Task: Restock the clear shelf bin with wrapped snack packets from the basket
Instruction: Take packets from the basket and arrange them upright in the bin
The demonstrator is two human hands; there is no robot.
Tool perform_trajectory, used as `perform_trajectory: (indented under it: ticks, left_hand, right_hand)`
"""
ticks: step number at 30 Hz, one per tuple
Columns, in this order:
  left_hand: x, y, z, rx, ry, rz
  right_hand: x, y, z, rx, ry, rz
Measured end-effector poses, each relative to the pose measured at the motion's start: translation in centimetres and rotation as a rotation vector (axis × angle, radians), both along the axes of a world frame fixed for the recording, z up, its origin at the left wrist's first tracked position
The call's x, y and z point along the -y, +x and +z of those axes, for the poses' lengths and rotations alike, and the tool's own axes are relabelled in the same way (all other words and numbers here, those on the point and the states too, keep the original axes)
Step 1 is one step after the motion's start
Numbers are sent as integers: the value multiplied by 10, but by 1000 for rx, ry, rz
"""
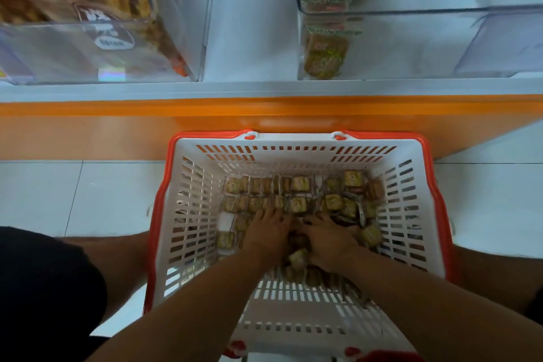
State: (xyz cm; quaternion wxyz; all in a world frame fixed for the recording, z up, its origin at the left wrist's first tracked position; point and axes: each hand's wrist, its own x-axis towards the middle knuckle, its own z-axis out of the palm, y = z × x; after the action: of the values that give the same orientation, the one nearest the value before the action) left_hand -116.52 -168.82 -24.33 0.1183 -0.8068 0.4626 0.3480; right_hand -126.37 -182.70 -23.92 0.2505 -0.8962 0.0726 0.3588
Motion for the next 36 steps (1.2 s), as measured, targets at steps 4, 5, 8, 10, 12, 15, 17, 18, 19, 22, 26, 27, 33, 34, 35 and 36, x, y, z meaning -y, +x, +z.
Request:
perform_trajectory:
  ticks: [4,5,8,10,12,15,17,18,19,22,26,27,33,34,35,36]
  left_hand:
    - [14,-9,5,-29,50,-28]
    - [17,-9,8,-72,70,-18]
    - [22,-5,17,-97,61,-17]
    - [22,-1,23,-106,52,-11]
    - [21,2,27,-141,68,25]
    - [14,7,33,-295,17,264]
    - [4,13,38,-456,-92,462]
    - [-1,16,45,-569,-133,609]
    - [-4,20,55,-685,-160,751]
    - [-3,37,95,-911,-304,1001]
    - [13,52,159,-1290,-487,1163]
    - [16,54,174,-1350,-523,1187]
    - [25,72,286,-1586,-685,1181]
    - [25,77,305,-1606,-719,1187]
    - [24,82,323,-1626,-756,1182]
    - [23,87,339,-1638,-793,1165]
  right_hand:
    - [9,-1,9,61,-6,93]
    - [10,0,10,55,0,105]
    - [10,2,14,60,73,16]
    - [13,2,17,71,165,-122]
    - [16,1,23,48,216,-231]
    - [23,9,42,65,247,-327]
    - [30,17,60,91,253,-359]
    - [34,21,72,91,268,-383]
    - [37,25,84,86,302,-421]
    - [44,38,131,170,332,-450]
    - [43,57,206,372,330,-515]
    - [41,60,225,419,310,-533]
    - [38,61,336,650,416,-577]
    - [37,61,351,693,472,-580]
    - [37,63,364,735,528,-577]
    - [36,66,375,770,582,-578]
